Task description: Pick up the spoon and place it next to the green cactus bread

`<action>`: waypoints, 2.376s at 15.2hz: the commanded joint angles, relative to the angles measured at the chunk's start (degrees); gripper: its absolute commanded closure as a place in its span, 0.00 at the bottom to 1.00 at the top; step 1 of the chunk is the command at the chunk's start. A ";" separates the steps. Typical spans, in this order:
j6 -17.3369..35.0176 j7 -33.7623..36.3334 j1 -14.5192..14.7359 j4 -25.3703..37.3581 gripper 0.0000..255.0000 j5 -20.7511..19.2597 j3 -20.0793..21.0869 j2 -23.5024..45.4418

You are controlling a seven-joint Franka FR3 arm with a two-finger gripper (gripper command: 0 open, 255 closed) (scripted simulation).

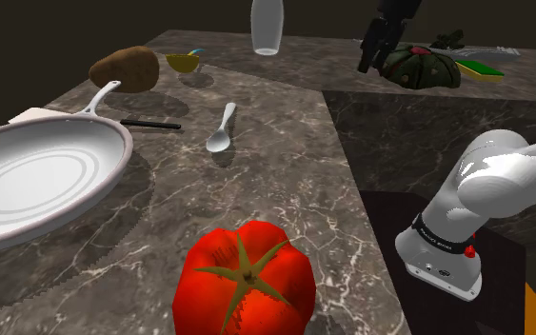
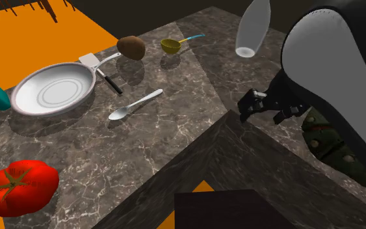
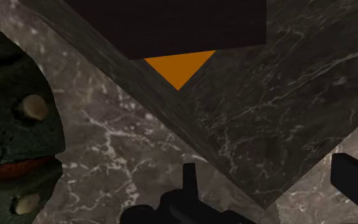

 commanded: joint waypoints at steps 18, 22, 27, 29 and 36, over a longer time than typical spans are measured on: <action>6.30 46.19 -3.25 11.48 0.00 14.94 25.25 15.92; 8.46 57.24 -5.01 17.94 0.00 14.96 30.84 23.51; 10.83 71.94 -6.95 27.87 0.00 11.52 37.63 35.10; 11.30 76.17 -7.05 30.95 0.00 9.75 39.21 38.72; 17.07 76.20 -6.48 25.81 0.00 9.71 40.08 39.32</action>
